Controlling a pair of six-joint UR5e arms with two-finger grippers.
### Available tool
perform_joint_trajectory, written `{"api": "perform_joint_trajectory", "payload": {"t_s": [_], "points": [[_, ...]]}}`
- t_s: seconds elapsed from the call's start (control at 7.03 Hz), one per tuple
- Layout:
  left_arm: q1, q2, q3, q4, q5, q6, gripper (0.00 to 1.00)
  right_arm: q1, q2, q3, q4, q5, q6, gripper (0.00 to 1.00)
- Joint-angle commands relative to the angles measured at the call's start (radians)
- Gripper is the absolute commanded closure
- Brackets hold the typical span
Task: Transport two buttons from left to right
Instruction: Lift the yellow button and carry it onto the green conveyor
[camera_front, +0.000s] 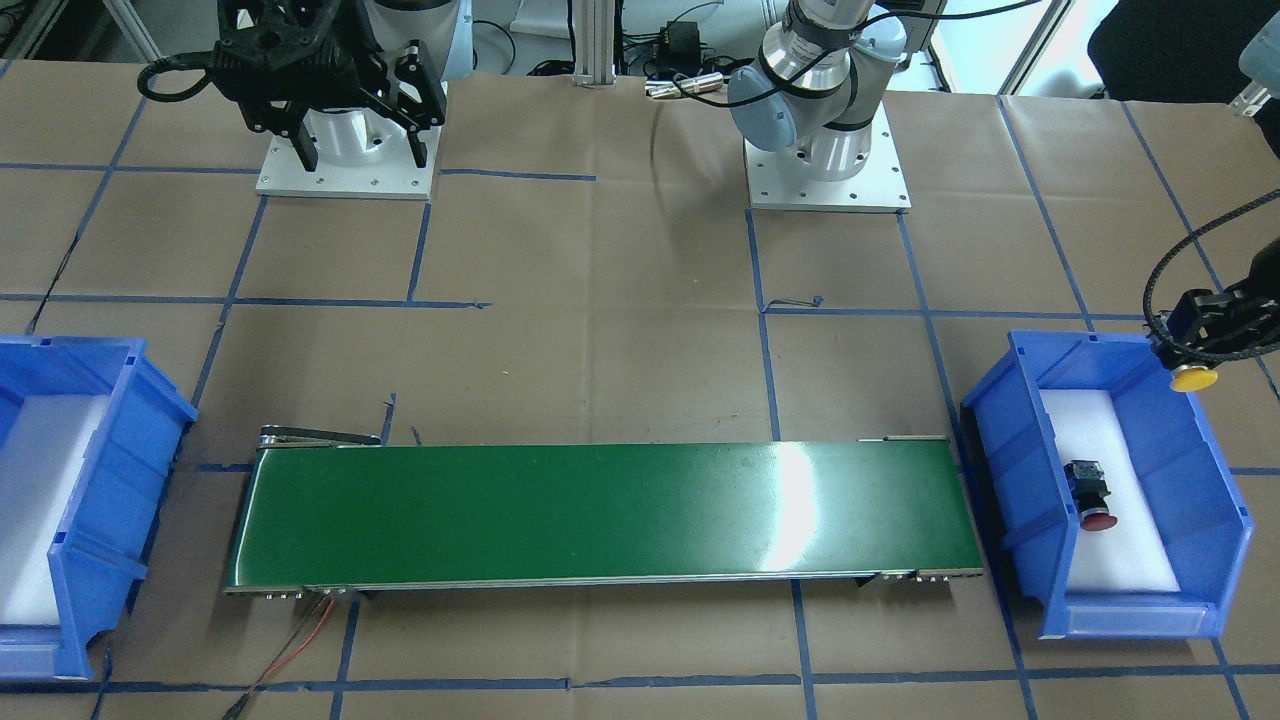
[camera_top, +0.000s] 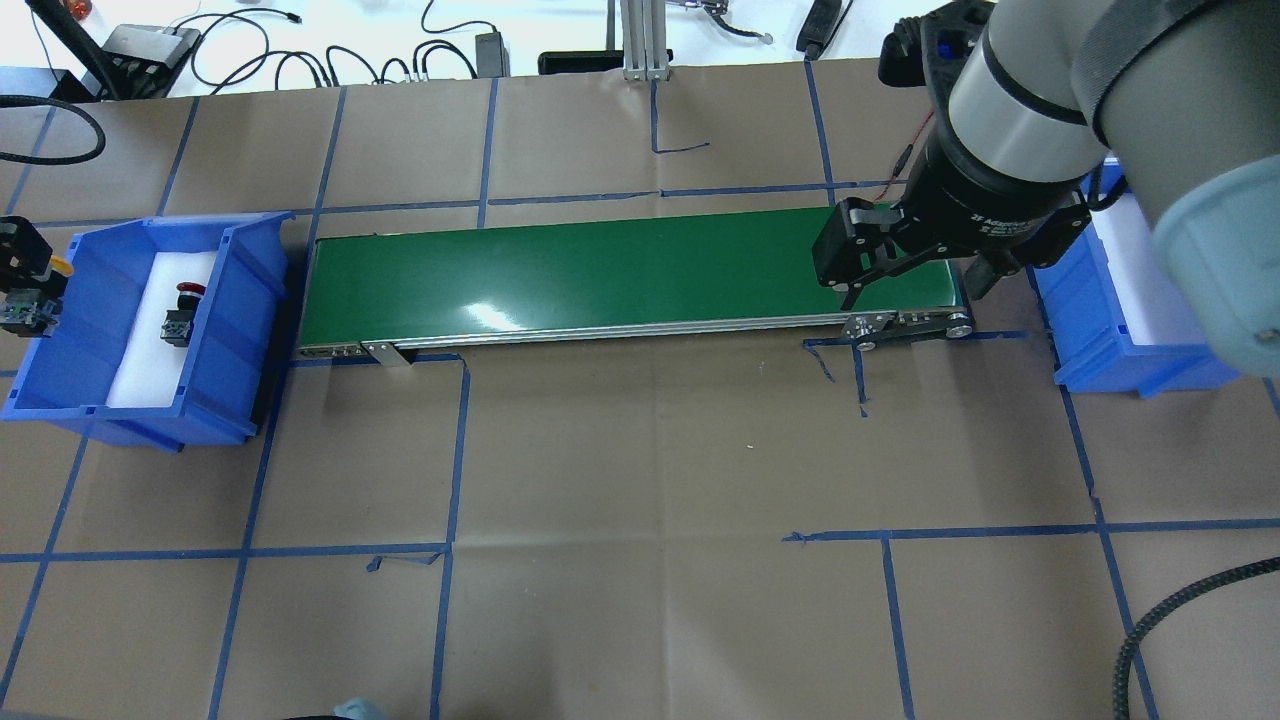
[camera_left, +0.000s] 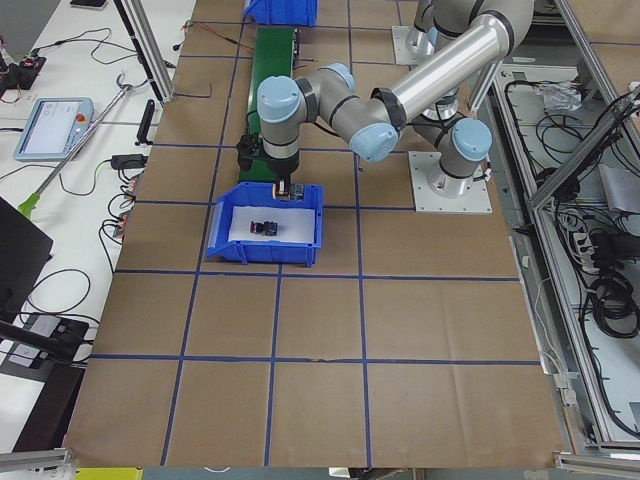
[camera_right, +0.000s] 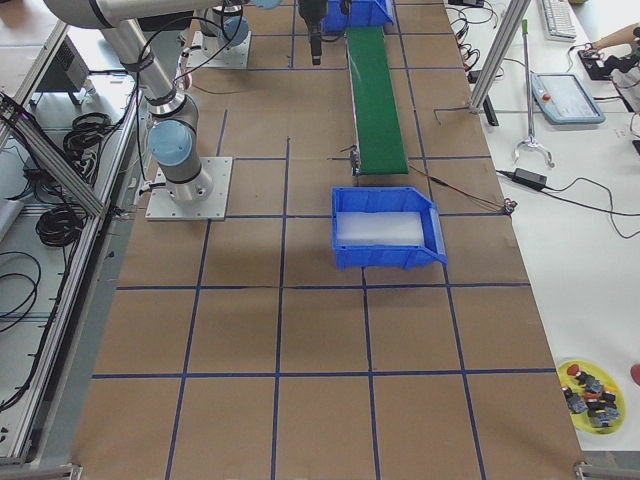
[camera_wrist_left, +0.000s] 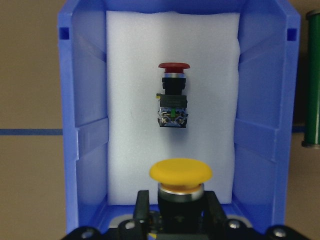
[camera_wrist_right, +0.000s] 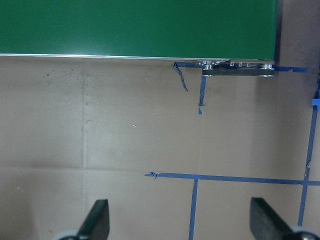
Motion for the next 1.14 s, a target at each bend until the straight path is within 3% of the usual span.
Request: {"api": "perform_joint_trajectory", "payload": {"t_s": [0.0,0.57,1.0], "points": [[-0.107,-0.005,0.022,0.000,0.001,-0.108,0.89,0.000,0.000,0.000,0.000,0.013,0.000,0.00],[-0.443,-0.014,0.021,0.008,0.003,-0.502,0.89,-0.009,0.001,-0.006,-0.005,0.011,0.000,0.00],[-0.537,-0.093,-0.047,0.133,0.003,-0.557,0.89,-0.031,0.001,-0.017,-0.003,0.036,0.000,0.00]]}}
